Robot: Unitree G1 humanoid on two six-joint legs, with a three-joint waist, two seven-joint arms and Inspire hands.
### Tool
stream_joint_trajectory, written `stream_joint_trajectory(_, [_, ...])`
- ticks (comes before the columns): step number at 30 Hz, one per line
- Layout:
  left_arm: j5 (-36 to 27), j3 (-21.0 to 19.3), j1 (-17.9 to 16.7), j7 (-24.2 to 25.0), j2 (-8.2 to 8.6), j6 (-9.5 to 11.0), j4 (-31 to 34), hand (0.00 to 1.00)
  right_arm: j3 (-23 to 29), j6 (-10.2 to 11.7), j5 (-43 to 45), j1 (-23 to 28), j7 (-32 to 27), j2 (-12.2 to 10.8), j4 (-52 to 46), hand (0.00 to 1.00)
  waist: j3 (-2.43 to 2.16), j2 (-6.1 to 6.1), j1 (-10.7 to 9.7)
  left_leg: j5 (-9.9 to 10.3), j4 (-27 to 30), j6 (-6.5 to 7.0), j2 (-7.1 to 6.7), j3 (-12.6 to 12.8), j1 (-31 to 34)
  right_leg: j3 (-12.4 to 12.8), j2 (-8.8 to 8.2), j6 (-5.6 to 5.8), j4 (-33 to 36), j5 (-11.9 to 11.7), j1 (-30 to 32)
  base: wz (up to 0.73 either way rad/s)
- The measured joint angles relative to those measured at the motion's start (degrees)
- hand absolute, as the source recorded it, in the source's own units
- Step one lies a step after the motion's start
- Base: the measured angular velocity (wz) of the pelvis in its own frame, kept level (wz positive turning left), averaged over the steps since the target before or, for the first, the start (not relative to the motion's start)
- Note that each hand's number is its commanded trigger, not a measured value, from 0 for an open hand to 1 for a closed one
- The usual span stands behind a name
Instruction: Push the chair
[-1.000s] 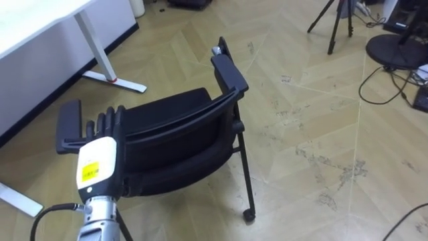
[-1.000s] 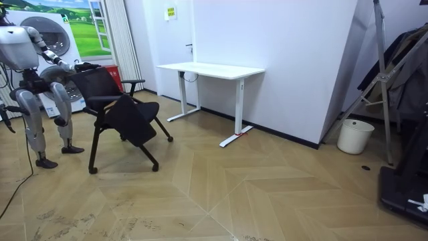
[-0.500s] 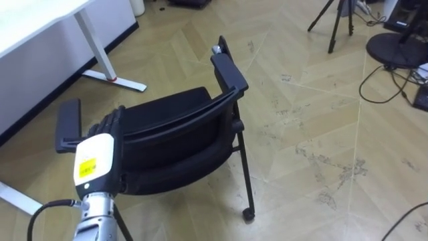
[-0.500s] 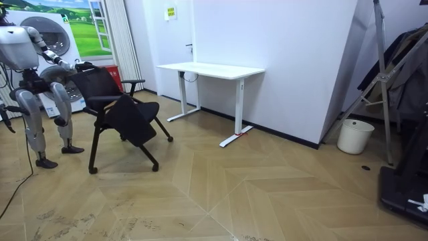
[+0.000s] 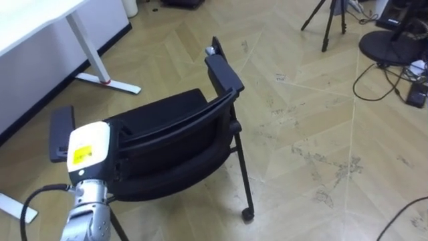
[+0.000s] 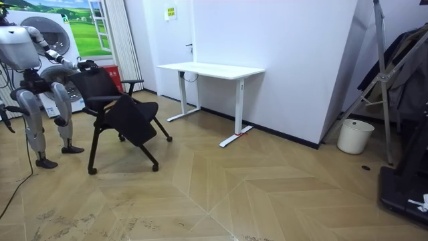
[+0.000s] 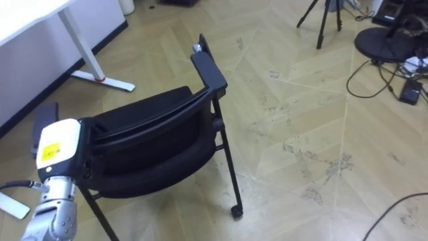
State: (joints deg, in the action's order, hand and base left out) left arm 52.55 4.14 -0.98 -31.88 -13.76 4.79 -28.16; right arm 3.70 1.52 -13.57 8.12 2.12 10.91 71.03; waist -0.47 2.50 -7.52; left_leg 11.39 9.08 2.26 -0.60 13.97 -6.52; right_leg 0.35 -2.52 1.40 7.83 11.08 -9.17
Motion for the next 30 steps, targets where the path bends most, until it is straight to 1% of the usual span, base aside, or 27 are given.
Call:
stream_joint_trajectory(4, [0.14, -0.08, 0.00, -0.01, -0.01, -0.20, 0.03, 1.00, 0.08, 0.00, -0.39, 0.47, 0.17, 0.00, 0.00, 0.00, 0.07, 0.05, -0.13, 0.03, -0.04, -0.05, 0.03, 0.06, -0.04, 0.67, 0.12, 0.00, 0.00, 0.00, 0.05, -0.02])
stream_joint_trajectory(6, [-0.37, -0.07, -0.15, -0.09, -0.11, -0.11, 0.14, 1.00, 0.06, 0.00, -2.80, 0.72, 0.31, -0.06, 0.00, 0.00, 0.08, 0.08, 0.07, 0.02, -0.15, -0.06, 0.10, 0.31, -0.10, 0.64, 0.18, 0.00, 0.00, 0.00, 0.12, -0.05])
stream_joint_trajectory(9, [-1.19, 0.02, -0.33, -0.14, -0.47, 0.19, 0.39, 1.00, 0.04, -0.22, -9.89, 0.97, 0.61, -0.07, 0.26, 0.00, 0.13, 0.05, -0.15, 0.02, -0.25, -0.06, 0.32, 0.35, -0.12, 0.70, 0.18, 0.00, 0.00, 0.00, 0.20, -0.01])
stream_joint_trajectory(10, [-1.12, 0.02, -0.33, -0.14, -0.49, 0.27, 0.49, 1.00, 0.23, -0.30, -13.45, 1.32, 0.77, -0.07, 0.32, 0.00, 0.08, 0.27, -0.16, 0.03, -0.26, -0.06, 0.45, 0.47, -0.12, 1.08, 0.23, -0.01, -0.01, 0.00, 0.25, -0.05])
stream_joint_trajectory(12, [-1.33, -0.02, -0.38, -0.15, -0.77, 0.59, 0.53, 1.00, 3.15, -0.37, -20.20, 2.08, 1.82, -0.32, 0.35, 0.00, 0.19, 0.21, -0.13, 0.08, -0.27, -0.15, 0.50, 0.74, -0.25, 1.09, 0.28, -0.02, -0.01, -0.02, 0.27, -0.05])
stream_joint_trajectory(14, [-2.09, -0.28, -1.32, -0.45, -1.67, 1.39, 0.51, 1.00, 9.04, -0.39, -31.69, 3.23, 2.46, -0.62, 0.36, 0.00, 0.29, 0.25, -0.62, 0.22, -0.28, -0.38, 0.77, 1.13, -0.75, 1.64, 0.54, -0.08, 0.17, -0.05, 0.03, -0.09])
stream_joint_trajectory(15, [-2.50, -0.38, -1.65, -0.59, -1.98, 1.67, 0.51, 1.00, 10.72, -0.39, -34.71, 3.61, 2.36, -0.63, 0.17, 0.00, 0.31, 0.28, -0.75, 0.30, -0.29, -0.48, 0.78, 1.32, -0.84, 2.14, 0.66, -0.08, 0.25, -0.05, 0.06, -0.15])
stream_joint_trajectory(17, [-2.48, -2.41, -3.15, -1.63, -2.36, 3.00, 0.40, 1.00, 19.42, -0.44, -45.93, 5.99, 1.25, -0.92, -2.87, 0.00, 0.42, 0.11, -2.10, 0.36, -0.43, -0.60, 0.86, 1.77, -0.93, 2.65, 0.90, -0.09, 0.42, -0.04, 0.32, -0.12])
stream_joint_trajectory(18, [-2.48, -2.97, -3.52, -1.90, -2.46, 3.36, 0.33, 1.00, 21.79, -0.41, -48.62, 6.87, 0.48, -1.06, -4.36, 0.00, 0.45, 0.07, -2.58, 0.38, -0.41, -0.64, 0.90, 1.82, -0.91, 2.69, 0.98, -0.10, 0.59, -0.03, 0.44, -0.07])
stream_joint_trajectory(19, [-2.48, -4.14, -4.44, -2.60, -2.65, 3.95, 0.33, 1.00, 26.41, -0.25, -53.14, 8.33, -1.27, -1.17, -7.95, 0.00, 0.44, 0.07, -3.69, 0.37, -0.40, -0.69, 1.02, 1.89, -0.71, 2.74, 1.17, -0.10, 1.23, -0.03, 0.96, -0.06])
stream_joint_trajectory(20, [-2.52, -4.54, -4.75, -2.90, -2.76, 4.10, 0.32, 1.00, 28.38, -0.13, -54.94, 9.19, -2.32, -1.19, -10.09, 0.00, 0.46, 0.04, -3.98, 0.35, -0.43, -0.72, 1.07, 2.14, -0.65, 2.75, 1.21, -0.10, 1.40, -0.02, 1.21, -0.15])
stream_joint_trajectory(21, [-2.56, -5.49, -5.51, -3.93, -2.91, 4.51, 0.05, 1.00, 31.95, 0.42, -57.23, 10.76, -4.54, -1.23, -14.57, 0.00, 0.50, -0.02, -4.81, 0.34, -0.47, -0.74, 1.14, 2.63, -0.56, 2.82, 1.25, -0.23, 1.95, 0.09, 1.74, -0.16])
stream_joint_trajectory(22, [-3.03, -6.11, -5.92, -4.28, -2.99, 4.47, 0.04, 1.00, 35.29, 1.69, -58.65, 11.64, -6.85, -1.31, -18.57, 0.00, 0.46, -0.10, -5.52, 0.34, -0.35, -0.75, 1.16, 2.81, -0.35, 2.84, 1.26, -0.23, 2.01, 0.09, 1.90, -0.16])
stream_joint_trajectory(23, [-3.58, -6.24, -6.13, -4.54, -3.48, 4.39, 0.01, 1.00, 38.14, 3.26, -59.11, 12.21, -9.75, -1.31, -21.87, 0.00, 0.41, -0.30, -6.18, 0.34, -0.16, -0.75, 1.16, 3.04, -0.07, 2.92, 1.23, -0.23, 2.07, 0.09, 2.26, -0.09])
stream_joint_trajectory(24, [-3.80, -6.24, -6.18, -4.65, -3.83, 4.34, 0.02, 1.00, 38.78, 4.16, -59.10, 12.40, -11.29, -1.31, -23.71, 0.00, 0.46, -0.38, -6.41, 0.34, -0.02, -0.75, 1.20, 3.20, 0.06, 3.11, 1.25, -0.23, 2.17, 0.09, 2.45, -0.12])
stream_joint_trajectory(25, [-4.70, -6.24, -6.20, -4.70, -4.44, 4.34, 0.01, 1.00, 39.58, 5.77, -59.08, 13.30, -13.87, -1.35, -26.53, 0.00, 0.44, -0.54, -6.66, 0.34, 0.25, -0.74, 1.30, 3.53, 0.49, 3.48, 1.31, -0.23, 2.43, 0.09, 2.93, -0.12])
stream_joint_trajectory(26, [-5.17, -6.25, -6.29, -4.99, -5.17, 4.31, -0.01, 1.00, 40.49, 6.59, -58.24, 13.33, -16.38, -1.45, -28.69, 0.00, 0.31, -0.89, -7.18, 0.33, 0.51, -0.74, 1.43, 3.67, 0.95, 3.72, 1.42, -0.23, 3.00, 0.09, 3.58, -0.10])
stream_joint_trajectory(27, [-5.46, -6.26, -6.37, -5.10, -5.51, 4.31, -0.01, 1.00, 40.56, 6.82, -57.69, 13.41, -17.63, -1.45, -29.78, 0.00, 0.20, -0.87, -7.39, 0.32, 0.55, -0.74, 1.47, 3.77, 1.00, 3.78, 1.45, -0.24, 3.07, 0.08, 3.66, -0.11])
stream_joint_trajectory(28, [-5.63, -6.44, -6.46, -5.16, -5.96, 4.29, -0.01, 1.00, 40.68, 7.22, -56.47, 13.22, -20.19, -1.51, -32.25, 0.00, 0.09, -1.20, -7.49, 0.32, 0.53, -0.74, 1.59, 4.09, 1.33, 4.20, 1.56, -0.27, 3.20, 0.06, 3.94, -0.12])
stream_joint_trajectory(29, [-5.43, -6.88, -6.43, -5.15, -6.21, 4.30, 0.01, 1.00, 41.03, 7.26, -55.04, 13.10, -22.54, -1.50, -34.72, 0.00, -0.08, -1.25, -7.64, 0.34, 0.83, -0.72, 1.82, 4.33, 2.06, 4.31, 1.58, -0.34, 3.47, 0.02, 4.64, -0.13])
stream_joint_trajectory(30, [-5.32, -7.14, -6.40, -5.16, -6.37, 4.39, 0.03, 1.00, 41.09, 7.28, -53.47, 13.02, -23.79, -1.52, -36.15, 0.00, -0.15, -1.31, -7.87, 0.34, 1.10, -0.71, 1.85, 4.45, 2.33, 4.41, 1.59, -0.37, 3.66, 0.00, 5.19, -0.08])
